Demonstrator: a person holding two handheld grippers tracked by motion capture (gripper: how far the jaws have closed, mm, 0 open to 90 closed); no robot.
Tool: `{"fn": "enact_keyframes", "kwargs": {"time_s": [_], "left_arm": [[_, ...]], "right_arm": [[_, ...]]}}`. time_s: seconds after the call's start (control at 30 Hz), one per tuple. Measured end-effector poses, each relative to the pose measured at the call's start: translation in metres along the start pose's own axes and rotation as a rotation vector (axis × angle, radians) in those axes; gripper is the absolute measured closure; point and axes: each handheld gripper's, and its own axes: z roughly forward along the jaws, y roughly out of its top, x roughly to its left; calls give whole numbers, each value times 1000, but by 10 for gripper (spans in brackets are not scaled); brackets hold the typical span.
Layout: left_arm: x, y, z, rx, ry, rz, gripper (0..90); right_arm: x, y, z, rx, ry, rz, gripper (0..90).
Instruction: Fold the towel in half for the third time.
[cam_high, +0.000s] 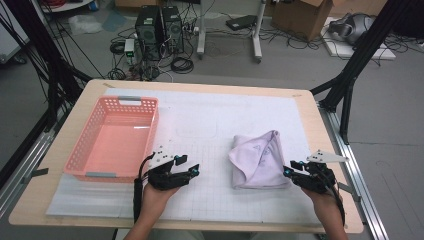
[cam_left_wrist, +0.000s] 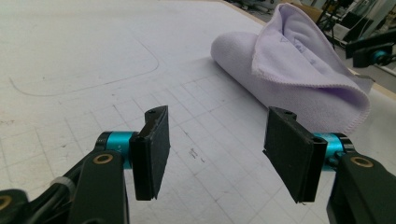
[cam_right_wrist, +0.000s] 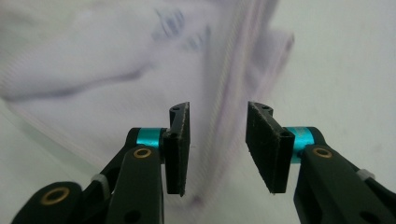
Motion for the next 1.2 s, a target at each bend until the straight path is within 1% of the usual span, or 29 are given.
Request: {"fn": "enact_keyframes", "kwargs": {"time_s": [0.03,0.07,0.1,0.2,0.23,0.4,0.47,0.53,0.6,0.63,0.67,0.7,0.73,0.8,0.9,0.97,1.0,1.07,1.1,1.13,1.17,1.2], "left_arm": [[0,0,0,1,4,-3,408],[0,0,0,1,5,-3,408],[0,-1,0,2,4,-4,408],[0,-1,0,4,2,-5,408],[0,-2,0,5,2,-3,408],[-1,-2,1,8,-2,1,408],[-1,-2,1,9,-4,-1,408],[-1,-3,2,10,-5,-1,408],[-1,-3,2,15,-6,0,408],[-2,-3,3,16,-6,2,408],[-2,-4,3,15,-8,2,408],[-3,-4,3,18,-9,5,408],[-3,-4,4,19,-9,6,409],[-3,-4,4,22,-12,8,409],[-3,-4,4,22,-10,3,409],[-3,-4,4,20,-10,2,409],[-3,-4,4,20,-9,1,409],[-3,-4,4,16,-10,-2,409],[-3,-3,4,14,-12,1,409],[-3,-3,4,14,-11,1,410],[-3,-3,4,15,-11,2,409],[-3,-4,4,14,-12,1,409]], "right_arm": [[1,2,0,-13,8,-9,573],[7,8,2,-33,20,-22,571],[10,12,5,-37,27,-39,566],[17,23,18,-23,41,-72,550],[19,28,25,-17,48,-84,544],[28,51,53,21,83,-101,538],[34,58,63,38,86,-122,543],[38,64,73,49,93,-133,557],[40,67,85,82,78,-156,586],[40,68,89,102,71,-160,635],[39,66,95,141,70,-169,734],[38,65,99,173,66,-175,801],[37,63,100,186,69,-177,889],[36,60,96,158,71,-175,893],[34,56,84,116,76,-167,895],[30,55,76,92,75,-164,894],[28,54,73,74,83,-158,886],[27,56,70,51,102,-136,724],[27,57,71,57,104,-130,648],[28,58,74,61,108,-124,618],[30,59,78,68,104,-136,608],[32,59,81,77,102,-140,579]]}}
